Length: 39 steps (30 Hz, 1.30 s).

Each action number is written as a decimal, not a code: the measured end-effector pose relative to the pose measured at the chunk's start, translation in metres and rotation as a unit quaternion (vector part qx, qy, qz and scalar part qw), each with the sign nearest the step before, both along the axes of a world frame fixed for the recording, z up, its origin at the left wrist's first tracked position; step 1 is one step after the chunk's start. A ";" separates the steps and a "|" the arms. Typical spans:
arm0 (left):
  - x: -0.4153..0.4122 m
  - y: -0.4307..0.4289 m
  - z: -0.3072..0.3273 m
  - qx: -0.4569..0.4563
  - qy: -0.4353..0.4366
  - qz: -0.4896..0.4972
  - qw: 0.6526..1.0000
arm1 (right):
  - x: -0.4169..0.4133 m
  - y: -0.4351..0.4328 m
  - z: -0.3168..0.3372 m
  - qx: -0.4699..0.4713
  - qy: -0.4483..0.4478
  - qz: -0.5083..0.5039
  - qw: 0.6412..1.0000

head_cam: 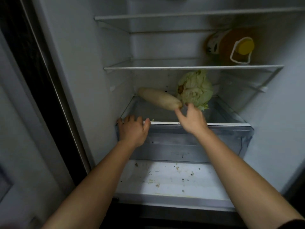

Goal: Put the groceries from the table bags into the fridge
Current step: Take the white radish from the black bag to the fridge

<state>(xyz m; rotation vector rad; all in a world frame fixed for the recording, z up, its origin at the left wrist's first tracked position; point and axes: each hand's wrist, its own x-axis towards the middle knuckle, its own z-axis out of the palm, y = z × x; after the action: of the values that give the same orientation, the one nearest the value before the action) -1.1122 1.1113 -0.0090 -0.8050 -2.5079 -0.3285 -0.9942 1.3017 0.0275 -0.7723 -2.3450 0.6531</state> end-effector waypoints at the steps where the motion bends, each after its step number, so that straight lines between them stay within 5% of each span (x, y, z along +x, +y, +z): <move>1: 0.002 -0.003 -0.001 0.006 -0.003 -0.007 1.000 | 0.012 -0.002 -0.007 0.038 -0.007 0.003 0.999; 8: 0.059 -0.041 -0.032 0.074 0.016 -0.037 0.996 | 0.083 -0.016 -0.070 0.216 0.020 0.017 0.976; 12: 0.123 -0.073 -0.062 0.123 0.027 -0.023 0.992 | 0.100 -0.051 -0.100 0.181 0.045 0.028 0.982; 19: 0.202 -0.161 -0.082 0.046 0.001 0.008 0.999 | 0.120 -0.137 -0.129 0.126 0.030 0.103 0.986; 28: 0.298 -0.322 -0.052 0.095 0.142 -0.098 0.980 | 0.149 -0.299 -0.085 0.126 0.170 0.185 0.960; 35: 0.375 -0.562 -0.074 0.077 0.112 0.114 0.984 | 0.199 -0.509 -0.093 0.113 0.299 0.230 0.919; 39: 0.416 -0.703 -0.084 0.031 0.067 0.272 0.959 | 0.220 -0.645 -0.109 0.151 0.250 0.321 0.901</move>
<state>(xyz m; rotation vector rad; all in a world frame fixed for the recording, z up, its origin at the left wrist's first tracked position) -0.6965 0.4079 -0.0926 -0.0867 -2.4528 -0.1524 -0.7744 0.6571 -0.0812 0.3119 -2.1041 0.6258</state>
